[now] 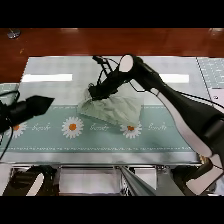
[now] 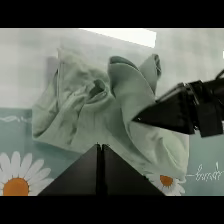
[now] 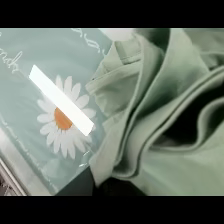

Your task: Fold the shirts.

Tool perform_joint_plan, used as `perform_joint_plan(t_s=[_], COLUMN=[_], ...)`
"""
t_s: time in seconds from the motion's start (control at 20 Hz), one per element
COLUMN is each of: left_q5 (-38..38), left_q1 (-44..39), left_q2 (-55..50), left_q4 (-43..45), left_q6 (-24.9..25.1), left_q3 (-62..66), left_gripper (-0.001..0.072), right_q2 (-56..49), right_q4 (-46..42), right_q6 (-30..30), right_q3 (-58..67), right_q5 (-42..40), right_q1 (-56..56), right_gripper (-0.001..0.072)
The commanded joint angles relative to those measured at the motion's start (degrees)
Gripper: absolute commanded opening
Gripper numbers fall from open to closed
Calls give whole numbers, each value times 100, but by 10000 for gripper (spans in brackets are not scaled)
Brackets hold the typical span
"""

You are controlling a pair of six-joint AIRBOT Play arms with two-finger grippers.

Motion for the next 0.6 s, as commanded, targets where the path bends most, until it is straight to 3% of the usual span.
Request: perform_joint_plan(t_s=[0.0,0.2,0.4,0.5,0.55], left_q5=[101,166,417,577,623], left_q1=[0,0,0,0,0], left_q2=[688,645,645,643,640], left_q4=[-208,-205,-205,-205,-205], left_q6=[-203,-197,-199,-199,-199], left_q3=[-968,-999,-999,-999,-999], left_gripper=[27,28,27,27,27], right_q2=[-774,-852,-855,-876,-850], right_q4=[-7,-90,420,846,1036], right_q6=[236,435,516,254,44], right_q3=[691,1047,1062,1064,1064], right_q5=[39,79,-94,-74,13], right_q1=[140,-46,-20,109,109], right_gripper=[27,27,37,628,630])
